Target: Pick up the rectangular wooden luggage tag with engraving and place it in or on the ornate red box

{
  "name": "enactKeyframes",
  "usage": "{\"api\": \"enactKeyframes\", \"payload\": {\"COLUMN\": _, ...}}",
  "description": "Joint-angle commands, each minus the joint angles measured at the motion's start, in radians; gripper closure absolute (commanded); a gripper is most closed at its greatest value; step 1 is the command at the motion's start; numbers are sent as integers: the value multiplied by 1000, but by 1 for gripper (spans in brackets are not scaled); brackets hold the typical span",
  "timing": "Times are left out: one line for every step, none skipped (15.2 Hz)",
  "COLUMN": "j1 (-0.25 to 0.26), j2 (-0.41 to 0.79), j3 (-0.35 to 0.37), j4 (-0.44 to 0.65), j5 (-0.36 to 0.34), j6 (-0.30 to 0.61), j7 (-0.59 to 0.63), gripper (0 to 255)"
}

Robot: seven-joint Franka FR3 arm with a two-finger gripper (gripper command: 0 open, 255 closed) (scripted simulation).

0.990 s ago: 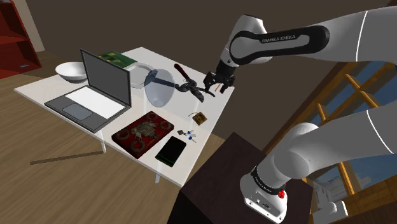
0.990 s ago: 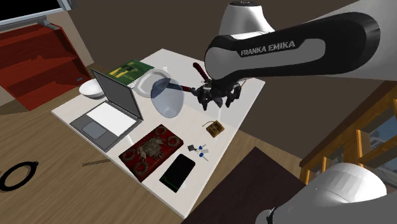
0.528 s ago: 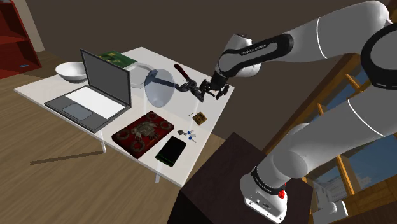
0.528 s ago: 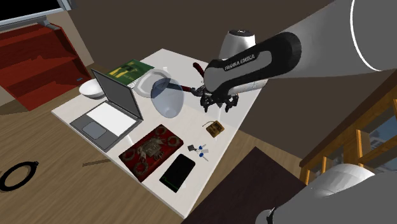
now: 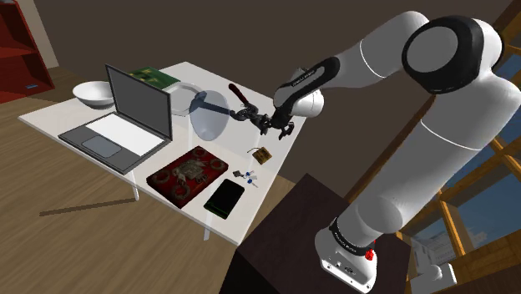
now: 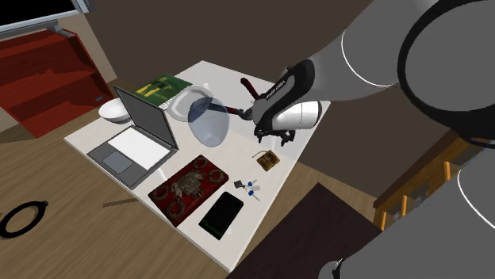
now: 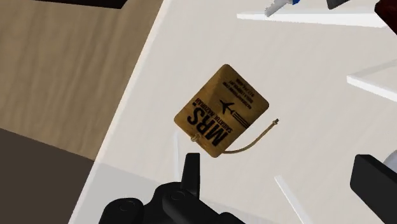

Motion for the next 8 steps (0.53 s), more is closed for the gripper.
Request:
{"api": "enactKeyframes", "payload": {"j1": -11, "j2": 82, "j3": 4, "j4": 32, "j5": 72, "j6": 53, "j7": -23, "gripper": 0}}
{"api": "enactKeyframes", "payload": {"j1": -22, "j2": 122, "j3": 11, "j4": 50, "j5": 110, "j6": 76, "j7": -41, "gripper": 0}}
{"api": "enactKeyframes", "payload": {"j1": -36, "j2": 162, "j3": 21, "j4": 69, "j5": 149, "j6": 98, "j7": -58, "gripper": 0}}
{"api": "enactKeyframes", "payload": {"j1": -53, "j2": 202, "j3": 33, "j4": 89, "j5": 186, "j6": 118, "j7": -74, "gripper": 0}}
{"api": "enactKeyframes", "payload": {"j1": -72, "j2": 241, "j3": 48, "j4": 111, "j5": 221, "j6": 138, "j7": -89, "gripper": 0}}
{"api": "enactKeyframes", "payload": {"j1": -92, "j2": 280, "j3": 63, "j4": 133, "j5": 254, "j6": 156, "j7": -103, "gripper": 0}}
{"api": "enactKeyframes", "payload": {"j1": -114, "j2": 318, "j3": 80, "j4": 156, "j5": 284, "j6": 174, "j7": -115, "gripper": 0}}
{"api": "enactKeyframes", "payload": {"j1": -136, "j2": 356, "j3": 96, "j4": 181, "j5": 311, "j6": 191, "j7": -126, "gripper": 0}}
